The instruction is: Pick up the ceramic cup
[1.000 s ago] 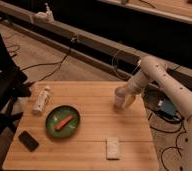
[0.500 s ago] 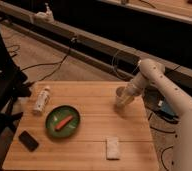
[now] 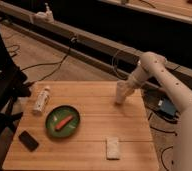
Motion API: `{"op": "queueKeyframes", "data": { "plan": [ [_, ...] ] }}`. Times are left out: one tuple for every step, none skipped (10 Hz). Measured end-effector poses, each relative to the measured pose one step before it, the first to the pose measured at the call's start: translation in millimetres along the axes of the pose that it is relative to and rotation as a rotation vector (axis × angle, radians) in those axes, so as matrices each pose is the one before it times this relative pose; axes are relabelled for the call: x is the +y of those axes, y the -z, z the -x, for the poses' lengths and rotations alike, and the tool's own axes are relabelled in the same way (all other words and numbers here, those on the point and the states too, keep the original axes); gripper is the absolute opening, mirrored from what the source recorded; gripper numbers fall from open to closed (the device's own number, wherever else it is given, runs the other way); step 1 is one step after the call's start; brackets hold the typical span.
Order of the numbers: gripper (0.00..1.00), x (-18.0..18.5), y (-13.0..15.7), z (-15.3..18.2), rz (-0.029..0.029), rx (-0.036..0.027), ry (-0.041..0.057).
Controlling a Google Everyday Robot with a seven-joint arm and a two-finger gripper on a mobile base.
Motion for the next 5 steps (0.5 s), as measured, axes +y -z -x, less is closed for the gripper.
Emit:
{"op": "queueKeyframes", "data": {
  "plan": [
    [0.0, -8.39, 20.25, 12.98, -0.05142, -0.01184, 0.01531],
    [0.0, -6.38, 20.43, 14.22, -0.04843, -0.01864, 0.01629],
    [0.0, -5.0, 20.84, 13.76, -0.04597, -0.0173, 0.01844],
    [0.0, -1.25, 6.69, 3.81, -0.01284, -0.00421, 0.00523],
    [0.0, 0.58, 0.49, -1.98, -0.0009, 0.00158, -0.0007]
  ]
}}
